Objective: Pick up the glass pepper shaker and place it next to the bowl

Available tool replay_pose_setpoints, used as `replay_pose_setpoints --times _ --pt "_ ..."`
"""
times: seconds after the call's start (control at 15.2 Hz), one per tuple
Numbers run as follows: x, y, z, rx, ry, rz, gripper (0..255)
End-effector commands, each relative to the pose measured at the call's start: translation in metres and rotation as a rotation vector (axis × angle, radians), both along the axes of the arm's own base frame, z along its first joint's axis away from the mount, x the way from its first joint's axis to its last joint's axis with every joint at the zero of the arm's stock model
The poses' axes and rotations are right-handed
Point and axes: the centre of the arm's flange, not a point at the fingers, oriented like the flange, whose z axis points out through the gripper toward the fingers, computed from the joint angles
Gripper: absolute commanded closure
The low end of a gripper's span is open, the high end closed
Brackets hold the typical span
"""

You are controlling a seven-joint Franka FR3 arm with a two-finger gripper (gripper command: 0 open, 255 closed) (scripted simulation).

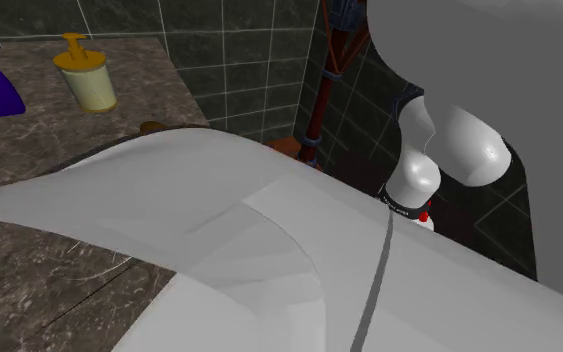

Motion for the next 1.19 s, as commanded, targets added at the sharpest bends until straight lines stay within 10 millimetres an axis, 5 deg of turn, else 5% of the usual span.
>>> replay_pose_setpoints --times 0.0,0.73,1.12 --pt "0.000 0.001 -0.011 0.001 0.000 0.000 255" --pt "0.000 0.001 -0.069 0.001 0.000 0.000 255" --pt "0.000 0.001 -0.069 0.001 0.000 0.000 255"
